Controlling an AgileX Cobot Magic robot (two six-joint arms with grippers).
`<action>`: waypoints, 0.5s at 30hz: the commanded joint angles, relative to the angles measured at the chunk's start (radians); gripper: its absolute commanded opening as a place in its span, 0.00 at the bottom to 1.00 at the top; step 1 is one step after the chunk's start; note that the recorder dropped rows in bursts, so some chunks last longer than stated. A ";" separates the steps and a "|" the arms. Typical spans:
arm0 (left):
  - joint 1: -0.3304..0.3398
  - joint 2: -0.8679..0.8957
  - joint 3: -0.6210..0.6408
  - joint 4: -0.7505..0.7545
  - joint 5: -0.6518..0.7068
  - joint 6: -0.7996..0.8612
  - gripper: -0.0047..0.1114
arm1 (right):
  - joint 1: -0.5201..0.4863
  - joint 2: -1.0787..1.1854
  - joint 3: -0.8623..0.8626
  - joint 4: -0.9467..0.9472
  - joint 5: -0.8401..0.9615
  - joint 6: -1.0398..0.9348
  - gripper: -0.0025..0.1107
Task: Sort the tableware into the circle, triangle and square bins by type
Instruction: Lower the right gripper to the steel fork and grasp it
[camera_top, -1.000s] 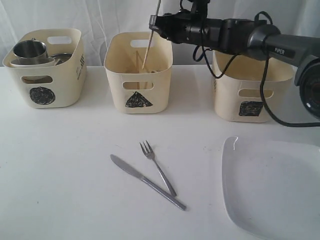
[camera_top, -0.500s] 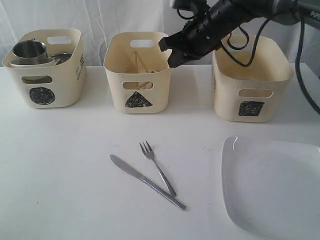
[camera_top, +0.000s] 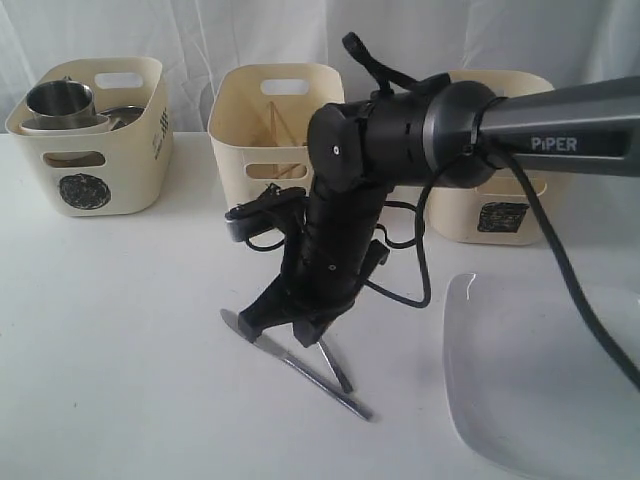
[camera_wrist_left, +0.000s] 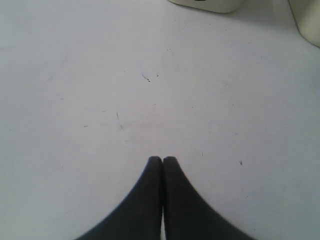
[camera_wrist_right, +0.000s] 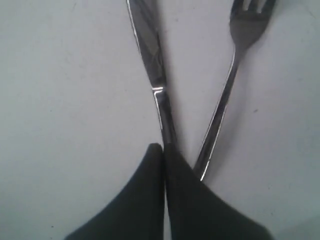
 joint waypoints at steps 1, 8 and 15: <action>0.002 -0.004 0.008 0.001 0.046 0.000 0.04 | 0.005 -0.008 0.007 -0.039 -0.066 0.033 0.03; 0.002 -0.004 0.008 0.001 0.046 0.000 0.04 | 0.005 0.044 0.007 -0.047 -0.087 0.030 0.32; 0.000 -0.004 0.008 0.001 0.046 0.000 0.04 | 0.005 0.076 0.007 -0.127 -0.150 0.140 0.39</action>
